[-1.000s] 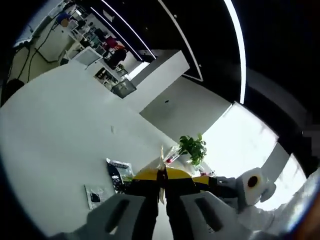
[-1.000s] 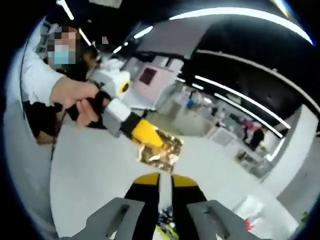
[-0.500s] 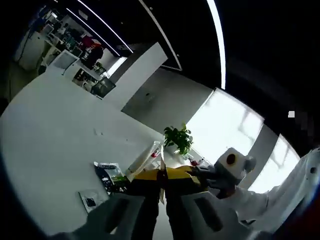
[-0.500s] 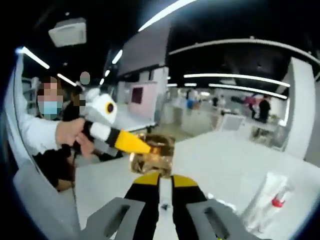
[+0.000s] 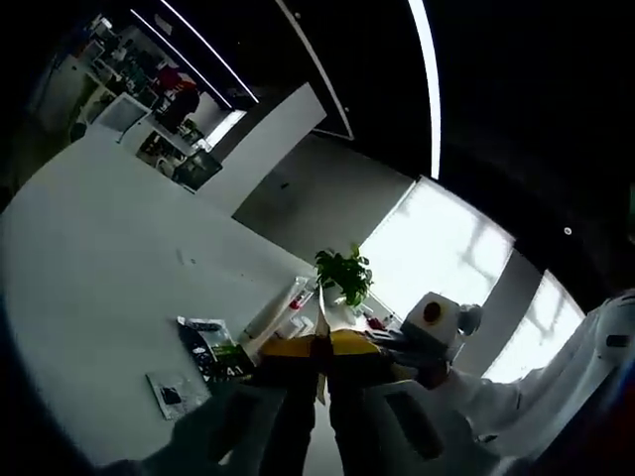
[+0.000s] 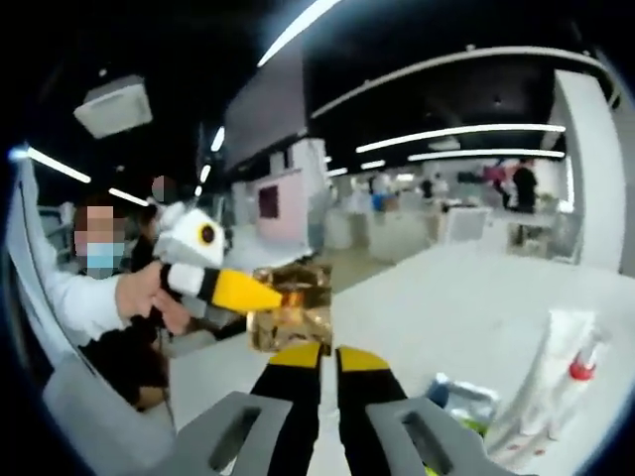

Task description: Arrange the skincare products in the storage area until every visible bottle or jar stands upright without overlapping.

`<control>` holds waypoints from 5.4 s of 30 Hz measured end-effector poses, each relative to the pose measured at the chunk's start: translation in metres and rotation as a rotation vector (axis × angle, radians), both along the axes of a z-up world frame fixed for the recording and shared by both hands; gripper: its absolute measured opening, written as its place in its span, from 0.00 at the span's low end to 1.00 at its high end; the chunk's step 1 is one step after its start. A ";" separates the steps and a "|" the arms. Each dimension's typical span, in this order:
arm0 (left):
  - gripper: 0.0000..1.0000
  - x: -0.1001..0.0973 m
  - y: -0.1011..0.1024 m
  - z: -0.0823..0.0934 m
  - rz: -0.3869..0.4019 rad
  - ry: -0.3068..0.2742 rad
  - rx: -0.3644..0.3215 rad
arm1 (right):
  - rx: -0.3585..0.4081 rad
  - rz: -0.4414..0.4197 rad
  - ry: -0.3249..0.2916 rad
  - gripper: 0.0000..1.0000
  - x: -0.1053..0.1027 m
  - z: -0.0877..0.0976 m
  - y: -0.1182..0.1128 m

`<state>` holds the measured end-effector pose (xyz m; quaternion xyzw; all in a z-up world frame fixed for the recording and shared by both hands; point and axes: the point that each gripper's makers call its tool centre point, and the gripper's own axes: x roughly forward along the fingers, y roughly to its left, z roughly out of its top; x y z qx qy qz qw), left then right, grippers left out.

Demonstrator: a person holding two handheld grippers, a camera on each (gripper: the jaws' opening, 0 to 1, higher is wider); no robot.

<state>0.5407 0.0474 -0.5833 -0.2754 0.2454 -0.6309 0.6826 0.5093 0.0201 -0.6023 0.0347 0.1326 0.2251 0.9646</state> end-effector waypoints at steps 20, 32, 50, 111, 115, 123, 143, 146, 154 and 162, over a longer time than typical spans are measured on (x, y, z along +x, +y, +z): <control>0.00 0.002 -0.002 -0.012 0.033 -0.016 0.037 | 0.066 0.001 0.075 0.00 -0.001 -0.014 0.001; 0.00 0.008 -0.006 -0.018 0.072 -0.037 0.037 | 0.069 -0.008 0.081 0.00 0.002 -0.013 0.000; 0.06 0.059 -0.009 -0.072 0.182 0.063 0.155 | 0.076 -0.071 0.160 0.00 0.034 -0.048 -0.007; 0.00 0.130 -0.041 -0.194 0.219 0.137 0.476 | -0.104 -0.214 0.459 0.00 0.094 -0.184 -0.052; 0.00 0.126 -0.041 -0.195 0.208 0.136 0.480 | -0.099 -0.209 0.463 0.00 0.095 -0.186 -0.051; 0.00 0.118 -0.044 -0.199 0.189 0.149 0.477 | -0.170 -0.181 0.461 0.00 0.096 -0.185 -0.051; 0.00 0.109 -0.054 -0.202 0.154 0.156 0.479 | -0.201 -0.172 0.415 0.00 0.103 -0.184 -0.060; 0.00 0.108 -0.054 -0.203 0.151 0.155 0.483 | -0.215 -0.171 0.400 0.00 0.100 -0.181 -0.060; 0.00 0.108 -0.054 -0.202 0.146 0.144 0.491 | -0.211 -0.185 0.374 0.00 0.097 -0.175 -0.063; 0.00 0.109 -0.053 -0.196 0.145 0.133 0.485 | -0.210 -0.181 0.359 0.00 0.100 -0.170 -0.061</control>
